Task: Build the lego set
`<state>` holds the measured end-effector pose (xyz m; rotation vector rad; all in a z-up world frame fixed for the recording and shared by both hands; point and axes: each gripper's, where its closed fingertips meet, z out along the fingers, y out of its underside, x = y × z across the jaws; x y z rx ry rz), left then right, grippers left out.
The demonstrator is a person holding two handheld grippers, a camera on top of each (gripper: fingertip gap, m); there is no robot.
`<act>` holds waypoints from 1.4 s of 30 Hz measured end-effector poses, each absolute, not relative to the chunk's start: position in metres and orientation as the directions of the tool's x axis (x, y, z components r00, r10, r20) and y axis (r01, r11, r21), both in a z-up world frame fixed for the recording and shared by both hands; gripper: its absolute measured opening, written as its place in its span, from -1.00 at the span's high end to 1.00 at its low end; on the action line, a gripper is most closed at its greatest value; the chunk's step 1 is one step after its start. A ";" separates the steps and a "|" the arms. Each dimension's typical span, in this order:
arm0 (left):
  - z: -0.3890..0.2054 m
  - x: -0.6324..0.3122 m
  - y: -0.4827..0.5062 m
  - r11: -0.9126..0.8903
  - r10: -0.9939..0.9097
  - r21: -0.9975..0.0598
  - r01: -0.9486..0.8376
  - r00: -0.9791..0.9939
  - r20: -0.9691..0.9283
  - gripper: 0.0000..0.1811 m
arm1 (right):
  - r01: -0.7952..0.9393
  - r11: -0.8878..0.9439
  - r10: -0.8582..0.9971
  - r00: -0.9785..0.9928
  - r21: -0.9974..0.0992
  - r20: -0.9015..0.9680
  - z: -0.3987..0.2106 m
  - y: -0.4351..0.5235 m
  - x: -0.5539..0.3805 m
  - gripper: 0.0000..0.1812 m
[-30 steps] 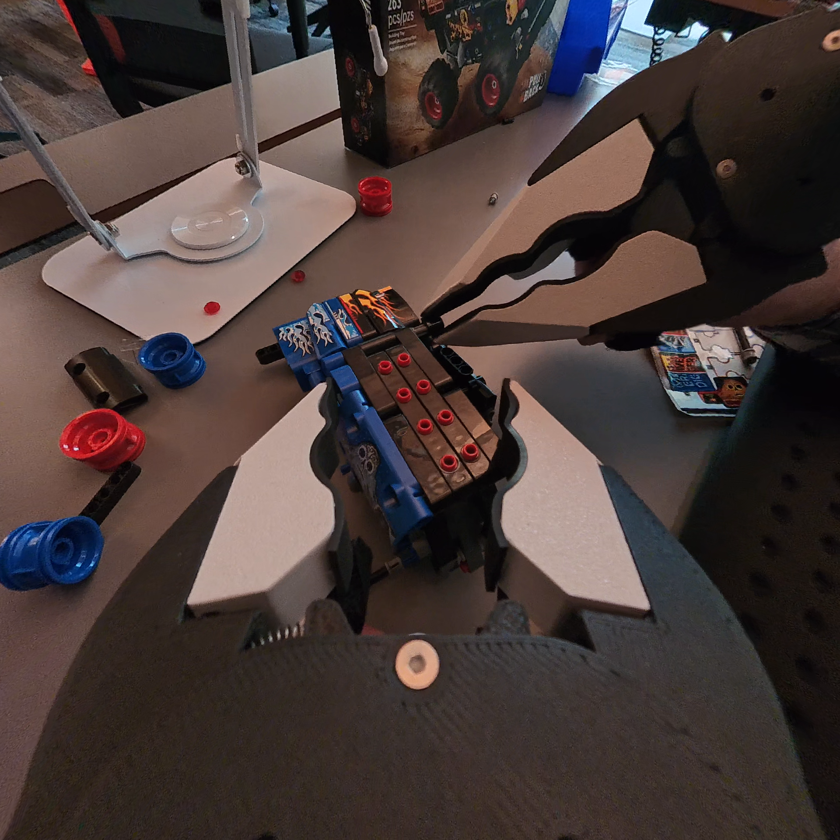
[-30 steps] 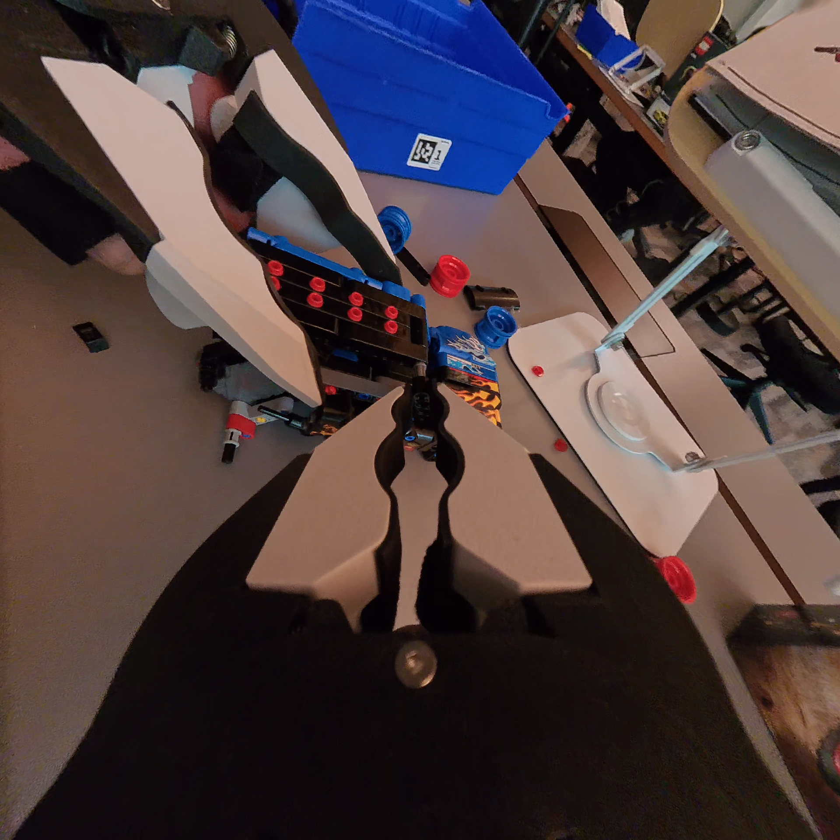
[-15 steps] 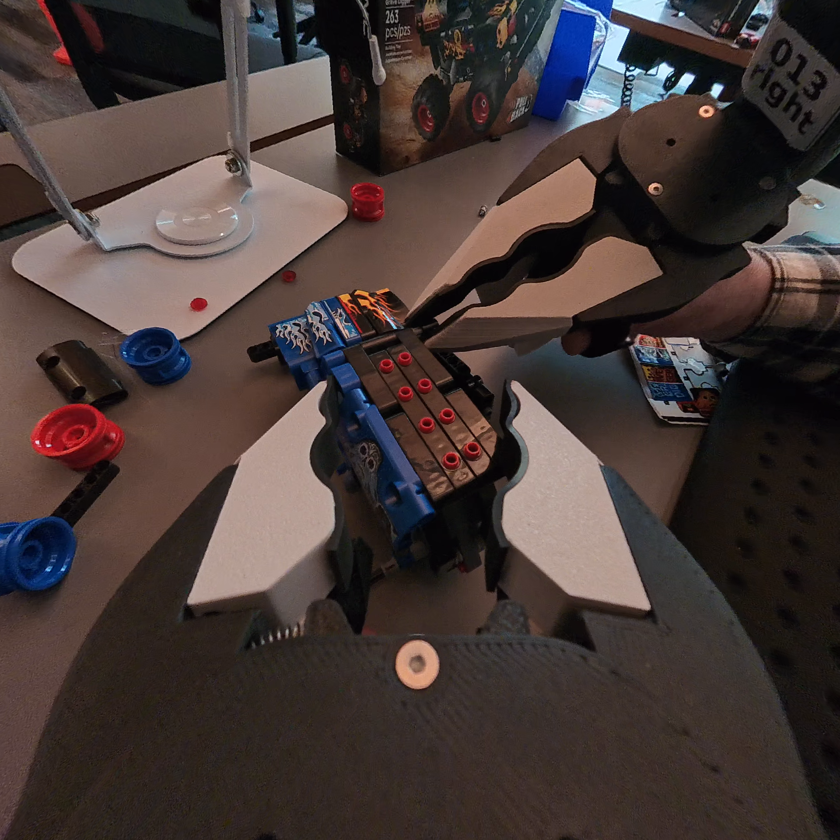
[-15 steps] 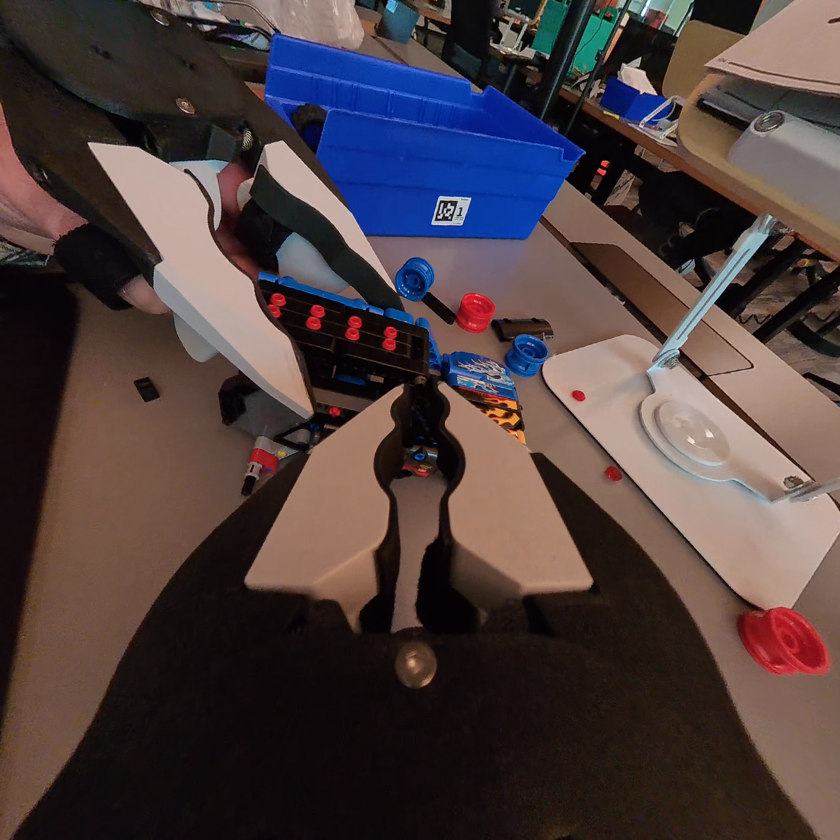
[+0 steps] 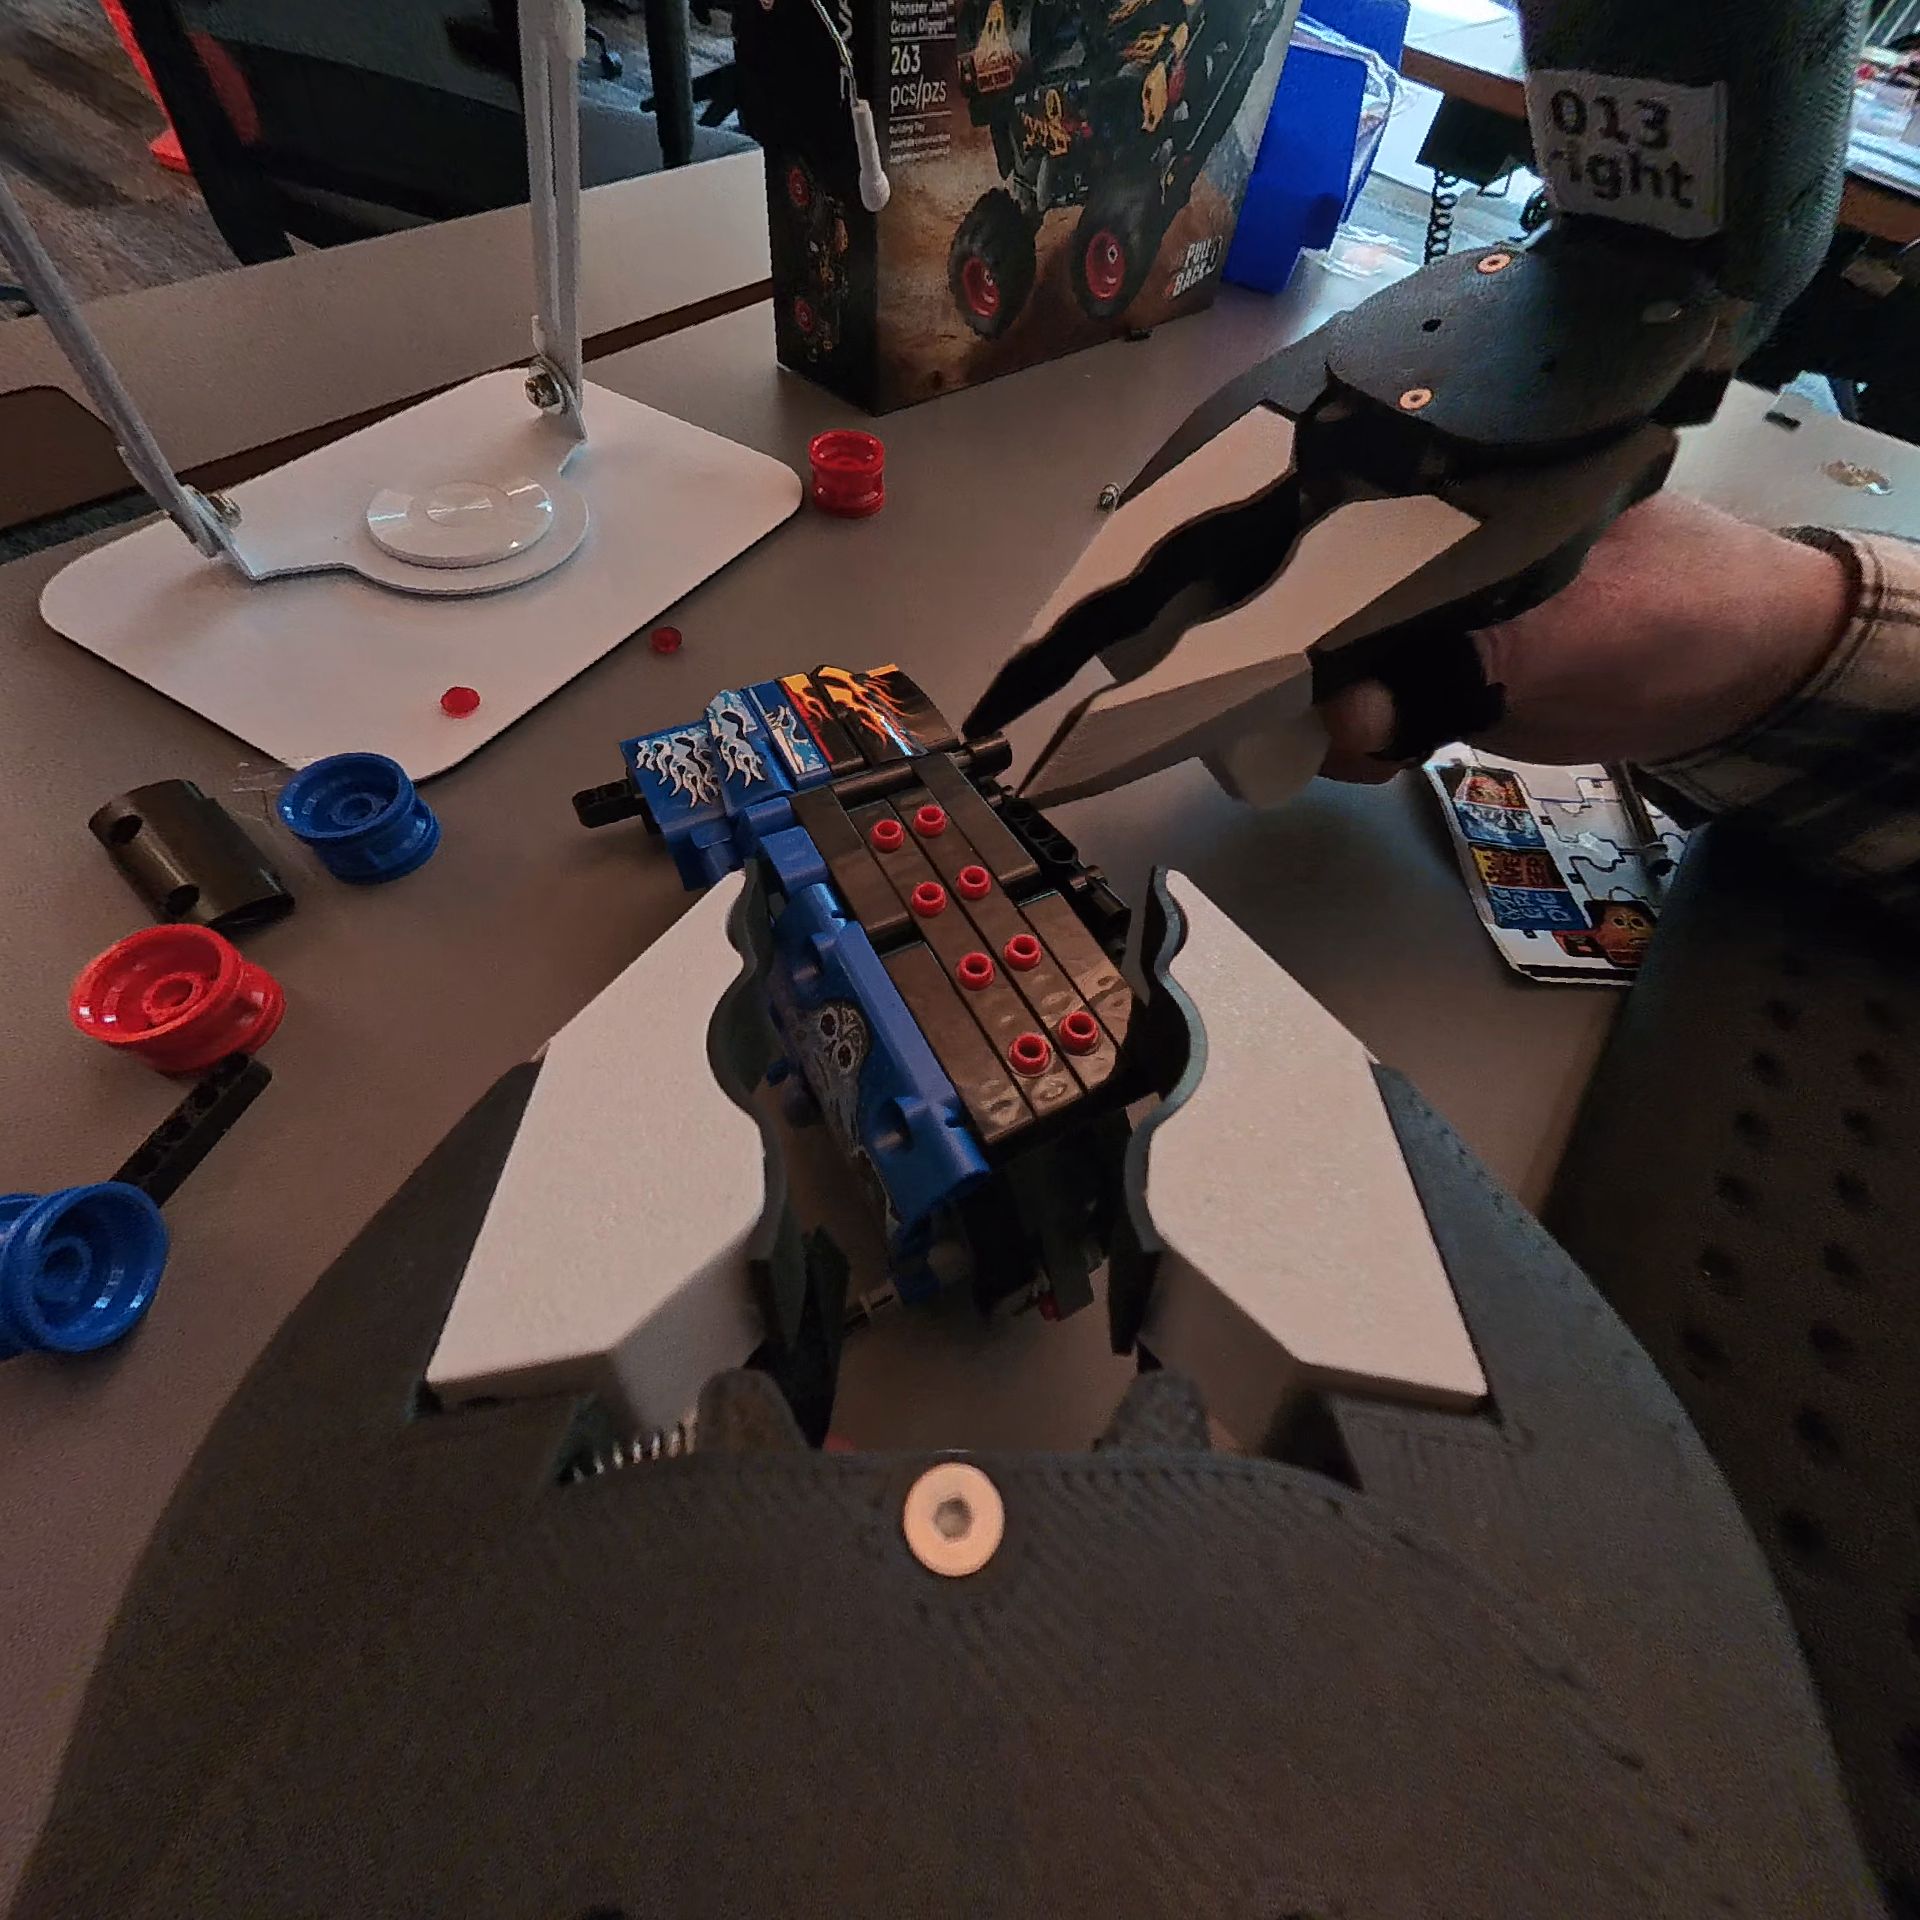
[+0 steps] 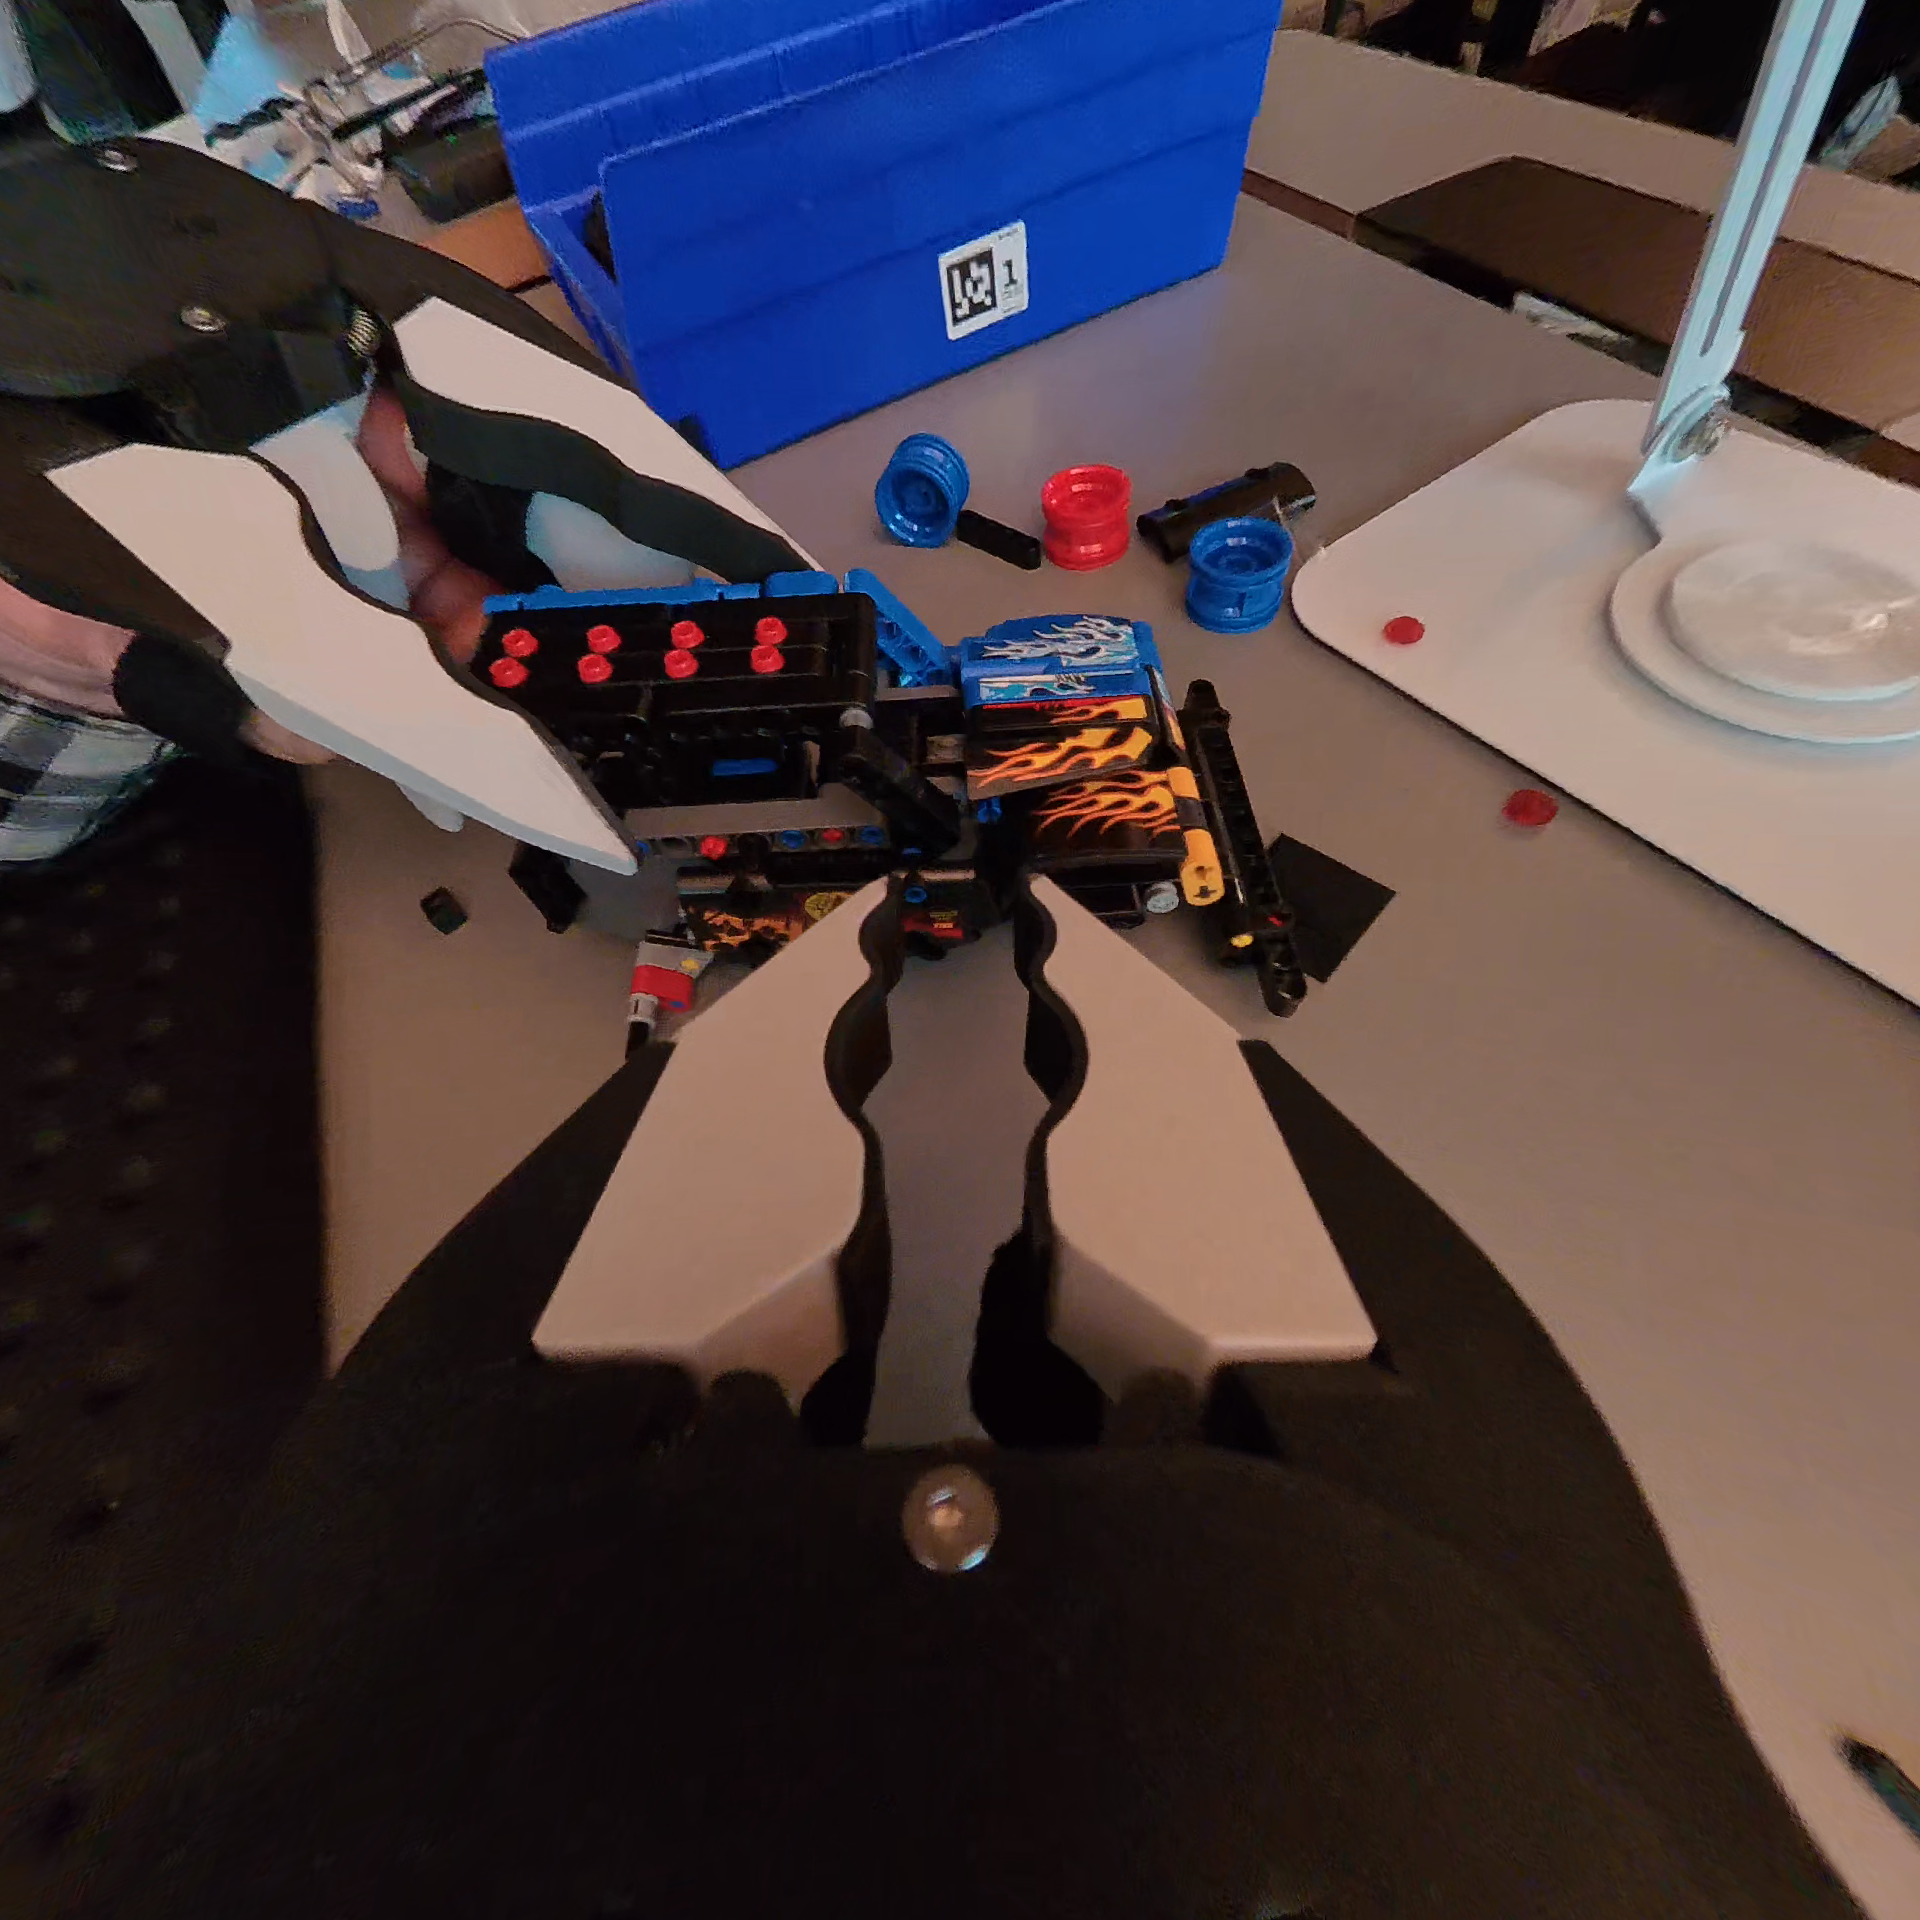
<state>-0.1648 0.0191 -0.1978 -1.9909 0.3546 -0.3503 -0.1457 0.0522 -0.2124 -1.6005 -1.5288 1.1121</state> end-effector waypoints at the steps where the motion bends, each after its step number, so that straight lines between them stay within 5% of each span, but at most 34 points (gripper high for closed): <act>1: -0.198 -0.165 0.019 -0.420 -0.393 -0.903 -0.092 0.915 0.089 0.22 | 0.435 -0.091 0.991 -0.048 -0.896 -0.124 -0.212 0.051 -0.146 0.85; 5: -0.198 -0.166 0.020 -0.421 -0.386 -0.904 -0.076 0.917 0.102 0.21 | 0.428 -0.046 0.994 -0.072 -0.902 -0.085 -0.212 0.045 -0.149 1.00; 27: -0.191 -0.169 0.018 -0.403 -0.407 -0.914 0.052 0.884 0.230 0.35 | 0.438 0.108 0.994 -0.077 -0.892 0.082 -0.207 0.042 -0.161 1.00; 34: -0.193 -0.177 0.018 -0.451 -0.397 -0.890 0.069 0.877 0.269 0.25 | 0.467 -0.188 0.968 -0.060 -0.864 -0.244 -0.217 0.046 -0.148 0.80; 42: -0.194 -0.181 0.021 -0.490 -0.394 -0.857 0.159 0.837 0.381 0.24 | 0.443 -0.622 0.690 -0.081 -0.646 -0.720 -0.215 0.036 -0.156 0.60</act>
